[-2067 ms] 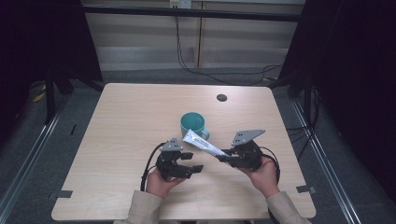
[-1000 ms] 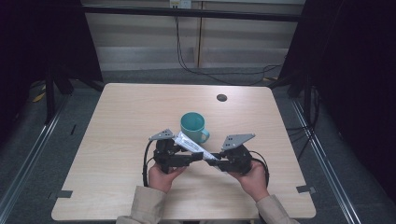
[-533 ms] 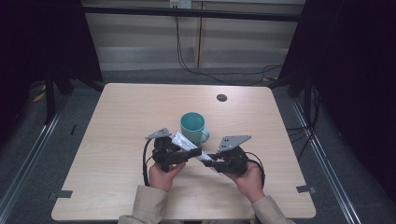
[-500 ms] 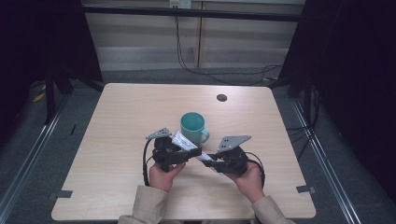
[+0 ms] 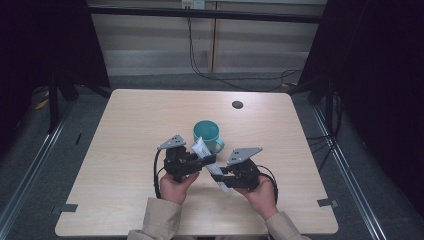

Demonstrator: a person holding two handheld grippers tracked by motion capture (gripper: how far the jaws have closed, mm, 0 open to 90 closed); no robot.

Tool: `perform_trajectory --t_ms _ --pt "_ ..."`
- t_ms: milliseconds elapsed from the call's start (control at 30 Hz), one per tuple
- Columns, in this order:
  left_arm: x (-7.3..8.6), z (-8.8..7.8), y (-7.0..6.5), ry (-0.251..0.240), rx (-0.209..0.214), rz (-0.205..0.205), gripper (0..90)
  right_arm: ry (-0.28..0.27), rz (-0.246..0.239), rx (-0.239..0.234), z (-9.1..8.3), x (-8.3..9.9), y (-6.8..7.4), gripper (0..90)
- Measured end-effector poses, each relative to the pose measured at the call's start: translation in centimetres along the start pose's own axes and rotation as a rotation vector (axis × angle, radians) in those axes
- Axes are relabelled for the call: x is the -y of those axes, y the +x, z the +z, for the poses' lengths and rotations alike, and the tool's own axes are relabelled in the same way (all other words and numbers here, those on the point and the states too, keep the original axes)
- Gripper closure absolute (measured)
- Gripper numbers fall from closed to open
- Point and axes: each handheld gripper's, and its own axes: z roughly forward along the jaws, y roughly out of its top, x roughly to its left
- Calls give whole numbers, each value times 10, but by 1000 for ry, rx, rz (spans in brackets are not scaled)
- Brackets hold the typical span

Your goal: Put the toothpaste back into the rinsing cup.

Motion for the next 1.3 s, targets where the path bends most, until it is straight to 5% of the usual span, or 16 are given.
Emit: perform_trajectory --t_ms 233,467,767,1300 --pt "-8 -2 -9 48 -29 77 738 -14 -5 8 -1 0 3 670" --pt "-14 -11 -8 38 -48 83 746 -23 28 39 -3 2 0 485" --pt "-16 -15 -6 1 -60 65 749 16 27 22 8 5 0 467" --pt "-22 -8 -10 -72 -124 25 757 -31 40 -1 14 3 13 479"
